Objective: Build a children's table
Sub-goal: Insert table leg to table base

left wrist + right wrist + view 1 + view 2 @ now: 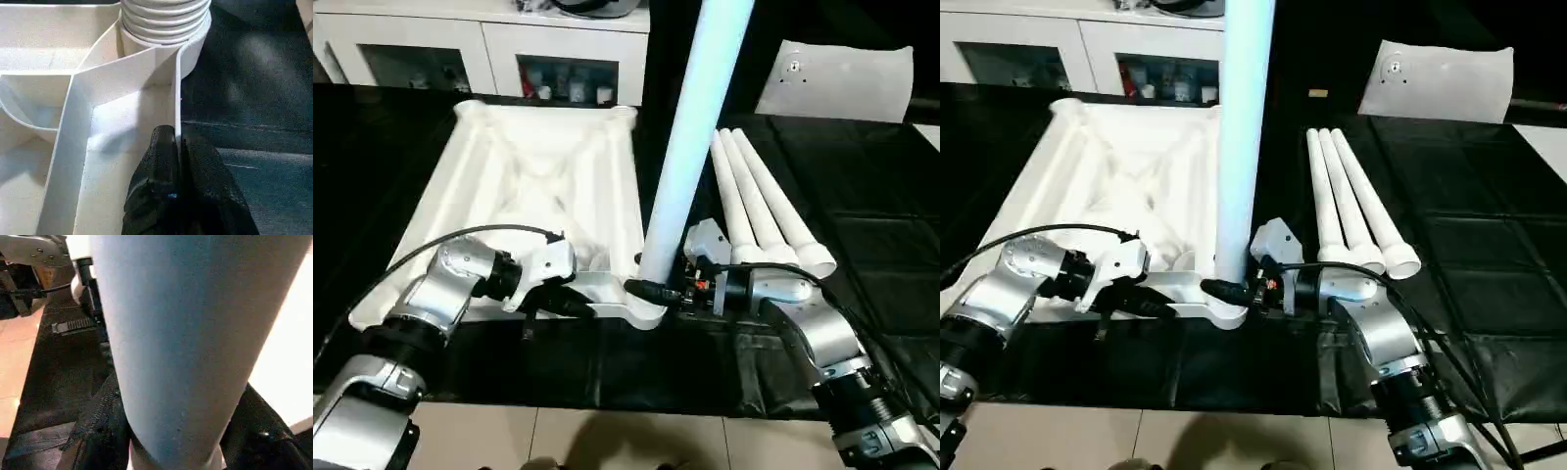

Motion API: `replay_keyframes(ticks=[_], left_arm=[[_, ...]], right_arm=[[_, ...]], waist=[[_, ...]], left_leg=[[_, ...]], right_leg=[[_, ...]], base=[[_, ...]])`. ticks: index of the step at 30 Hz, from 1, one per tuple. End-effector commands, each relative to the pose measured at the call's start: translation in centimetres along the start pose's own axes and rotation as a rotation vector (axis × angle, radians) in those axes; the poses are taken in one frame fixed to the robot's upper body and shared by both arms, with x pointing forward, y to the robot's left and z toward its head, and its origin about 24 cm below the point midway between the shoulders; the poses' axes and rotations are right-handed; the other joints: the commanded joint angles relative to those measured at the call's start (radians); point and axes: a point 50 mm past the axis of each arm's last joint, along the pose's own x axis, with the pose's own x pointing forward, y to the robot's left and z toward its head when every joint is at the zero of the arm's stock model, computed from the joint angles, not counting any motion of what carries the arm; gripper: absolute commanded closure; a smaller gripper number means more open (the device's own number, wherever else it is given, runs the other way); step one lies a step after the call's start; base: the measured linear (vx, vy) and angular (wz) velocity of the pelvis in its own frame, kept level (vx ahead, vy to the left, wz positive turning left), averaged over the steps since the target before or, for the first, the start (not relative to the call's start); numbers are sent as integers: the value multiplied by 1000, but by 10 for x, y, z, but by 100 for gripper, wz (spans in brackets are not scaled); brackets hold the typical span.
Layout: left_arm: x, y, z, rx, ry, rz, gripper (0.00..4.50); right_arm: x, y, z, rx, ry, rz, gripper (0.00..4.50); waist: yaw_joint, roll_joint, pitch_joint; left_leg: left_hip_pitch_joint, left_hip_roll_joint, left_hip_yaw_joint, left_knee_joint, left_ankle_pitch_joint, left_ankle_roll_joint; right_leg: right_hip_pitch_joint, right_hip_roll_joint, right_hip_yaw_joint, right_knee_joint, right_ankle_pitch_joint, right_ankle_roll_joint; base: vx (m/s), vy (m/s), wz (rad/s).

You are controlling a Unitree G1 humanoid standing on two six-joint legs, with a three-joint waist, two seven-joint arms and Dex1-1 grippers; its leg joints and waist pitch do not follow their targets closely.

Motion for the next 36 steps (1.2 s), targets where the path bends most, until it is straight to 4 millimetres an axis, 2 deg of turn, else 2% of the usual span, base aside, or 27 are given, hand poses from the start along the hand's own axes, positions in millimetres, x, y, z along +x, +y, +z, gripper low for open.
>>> replay_keyframes(ticks=[1,4,8,9,10,11,13,14,15,16,17,18,19,20,21,22,24,26,28,29,30,31,35,36], left_arm=[[6,3,2,17,37,12,450],[4,3,0,4,36,39,450],[0,3,-4,-14,33,75,450],[-4,1,-6,-32,29,105,450],[-7,-2,-8,-50,24,134,450],[-10,-5,-10,-65,20,159,450],[-12,-12,-13,-97,11,195,450],[-10,-17,-14,-123,4,216,450],[-5,-26,-13,-170,-18,266,450],[-3,-27,-13,-182,-24,278,450],[2,-31,-11,-207,-40,306,450],[5,-33,-10,-220,-51,322,450],[9,-34,-8,-229,-61,338,450],[16,-36,-5,-247,-81,356,450],[23,-38,-1,-264,-98,374,450],[30,-39,4,-278,-113,389,450],[39,-41,12,-293,-125,399,450],[42,-40,16,-303,-119,417,450],[42,-35,17,-302,-107,441,450],[42,-32,18,-295,-102,451,450],[40,-30,18,-287,-96,457,450],[39,-27,19,-277,-90,461,450],[36,-25,18,-265,-63,470,450],[36,-25,18,-266,-61,473,450]], right_arm=[[16,27,-37,104,145,158,260],[17,27,-37,101,142,157,260],[19,26,-37,95,140,144,260],[20,24,-38,92,137,110,260],[22,22,-38,87,132,76,260],[24,20,-38,83,127,46,260],[27,14,-39,76,121,-37,260],[28,10,-39,82,114,-92,260],[31,3,-39,104,98,-185,260],[32,2,-39,110,94,-207,260],[33,-2,-40,125,86,-258,260],[33,-3,-40,133,83,-285,260],[34,-5,-40,141,80,-311,260],[35,-8,-41,155,76,-358,260],[37,-11,-41,166,74,-397,260],[38,-14,-41,173,76,-433,260],[42,-17,-41,174,78,-476,260],[45,-17,-40,183,69,-481,260],[48,-16,-39,197,61,-478,260],[48,-16,-39,201,61,-473,260],[49,-15,-40,204,64,-469,260],[50,-14,-41,208,67,-468,260],[51,-12,-44,269,49,-470,260],[51,-12,-44,274,44,-469,225]], waist=[[-6,6,-36],[-7,6,-32],[-10,5,-32],[-11,3,-37],[-12,5,-35],[-16,7,-38],[-26,6,-31],[-31,3,-35],[-39,3,-28],[-46,-1,-30],[-58,-10,-29],[-62,-4,-27],[-64,-2,-26],[-64,-6,-28],[-65,-11,-27],[-65,-11,-28],[-66,-17,-30],[-67,-19,-32],[-65,-18,-35],[-64,-21,-36],[-61,-20,-40],[-59,-19,-40],[-56,-16,-37],[-56,-17,-37]], left_leg=[[0,51,-11,-73,-186,35],[6,56,-13,-79,-229,21],[4,56,-14,-82,-246,15],[5,57,-15,-81,-246,12],[3,59,-17,-82,-251,9],[5,63,-18,-82,-261,1],[-2,59,-20,-87,-280,-3],[3,61,-20,-86,-299,-11],[-1,56,-22,-88,-322,-10],[-1,59,-24,-89,-327,-18],[-10,56,-28,-91,-330,-16],[-1,55,-28,-87,-348,-16],[2,53,-27,-84,-359,-13],[4,54,-28,-82,-365,-8],[6,54,-25,-81,-366,-4],[7,55,-24,-81,-370,-5],[2,52,-25,-82,-358,-1],[1,53,-24,-82,-351,3],[-1,50,-21,-80,-336,12],[-2,49,-19,-80,-323,19],[-6,48,-18,-80,-294,23],[-5,50,-16,-80,-277,27],[-5,49,-16,-82,-291,24],[-4,50,-17,-83,-306,20]], right_leg=[[43,-81,52,-78,-206,-211],[36,-83,54,-88,-309,-192],[35,-83,55,-89,-328,-186],[38,-85,54,-86,-331,-187],[36,-87,55,-85,-334,-190],[34,-90,55,-84,-345,-194],[32,-86,53,-88,-385,-185],[30,-88,55,-88,-418,-182],[26,-84,53,-97,-476,-164],[28,-86,54,-94,-485,-161],[30,-85,50,-98,-523,-147],[20,-84,51,-103,-561,-137],[15,-83,52,-108,-580,-129],[13,-84,54,-110,-591,-123],[8,-81,55,-113,-585,-123],[7,-80,56,-112,-582,-123],[10,-80,54,-113,-589,-109],[10,-78,55,-110,-560,-106],[12,-76,56,-109,-521,-109],[11,-74,57,-109,-498,-108],[17,-74,57,-104,-454,-114],[16,-73,56,-102,-418,-123],[18,-73,55,-103,-430,-127],[17,-75,55,-105,-454,-124]], base=[[0,0,0],[0,0,0],[0,0,0],[0,0,0],[0,0,0],[0,0,0],[0,0,0],[0,0,0],[0,0,0],[0,0,0],[0,0,0],[0,0,0],[0,0,0],[0,0,0],[0,0,0],[0,0,0],[0,0,0],[0,0,0],[0,0,0],[0,0,0],[0,0,0],[0,0,0],[0,0,0],[0,0,0]])
